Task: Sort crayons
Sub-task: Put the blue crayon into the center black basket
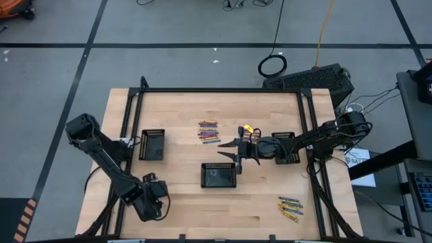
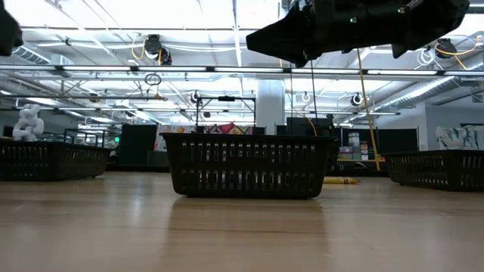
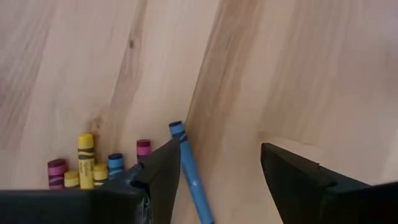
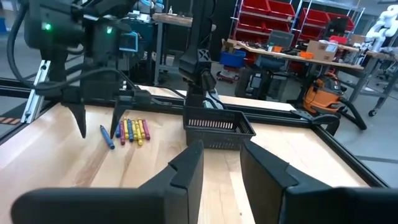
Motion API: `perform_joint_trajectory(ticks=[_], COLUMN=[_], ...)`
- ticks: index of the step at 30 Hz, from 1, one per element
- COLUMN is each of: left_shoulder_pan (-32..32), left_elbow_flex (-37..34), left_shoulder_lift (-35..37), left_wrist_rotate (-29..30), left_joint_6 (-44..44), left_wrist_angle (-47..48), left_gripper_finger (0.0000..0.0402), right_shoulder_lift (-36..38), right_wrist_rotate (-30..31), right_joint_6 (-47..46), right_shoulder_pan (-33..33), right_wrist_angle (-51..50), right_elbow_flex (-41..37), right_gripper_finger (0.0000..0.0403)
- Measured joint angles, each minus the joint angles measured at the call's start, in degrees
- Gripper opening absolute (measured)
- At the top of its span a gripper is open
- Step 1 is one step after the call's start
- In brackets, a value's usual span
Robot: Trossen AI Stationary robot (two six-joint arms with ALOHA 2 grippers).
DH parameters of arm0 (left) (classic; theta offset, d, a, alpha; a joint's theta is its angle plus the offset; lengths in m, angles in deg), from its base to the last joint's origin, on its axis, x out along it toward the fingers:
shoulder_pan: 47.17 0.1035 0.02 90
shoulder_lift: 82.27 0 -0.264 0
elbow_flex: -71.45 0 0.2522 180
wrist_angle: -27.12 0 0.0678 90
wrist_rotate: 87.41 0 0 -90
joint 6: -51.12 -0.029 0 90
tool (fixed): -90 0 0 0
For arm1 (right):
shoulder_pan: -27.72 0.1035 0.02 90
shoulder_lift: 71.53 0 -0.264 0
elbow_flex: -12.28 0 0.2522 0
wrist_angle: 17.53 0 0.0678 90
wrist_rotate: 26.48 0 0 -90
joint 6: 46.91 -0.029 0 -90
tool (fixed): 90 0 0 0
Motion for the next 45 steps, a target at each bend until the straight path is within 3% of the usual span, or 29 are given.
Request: perform_joint_trajectory(ticks=[17,24,27,32,38,41,45], left_shoulder_pan=[0.52,1.78,3.50,8.05,16.30,22.66,29.85], left_elbow_flex=[-0.07,-0.07,0.76,4.78,5.90,5.92,6.05], left_shoulder_lift=[-3.17,-2.82,-1.50,3.58,10.64,11.30,7.97], left_wrist_rotate=[-0.06,-0.32,-0.26,4.58,13.49,11.51,-0.20], left_joint_6=[2.56,2.54,1.09,-7.79,-27.27,-43.15,-60.28], left_wrist_angle=[3.20,2.27,1.45,0.99,-5.70,-20.02,-40.33], left_gripper_finger=[0.0086,0.0011,0.0006,0.0001,0.0000,0.0000,0.0000], right_shoulder_lift=[0.00,0.00,0.00,0.69,-1.40,-1.82,0.93], right_wrist_rotate=[0.00,0.02,0.04,0.50,11.11,18.78,32.05], right_joint_6=[-1.31,-1.36,-1.38,-2.58,-12.06,-14.94,-20.16], right_shoulder_pan=[0.00,0.49,1.75,4.63,9.10,12.48,17.40], right_wrist_angle=[-0.02,-2.21,-3.09,-6.46,-9.97,-11.90,-18.02], right_elbow_flex=[0.00,0.00,0.02,0.02,0.00,-0.67,-1.32], right_gripper_finger=[0.0091,0.0091,0.0091,0.0091,0.0091,0.0091,0.0091])
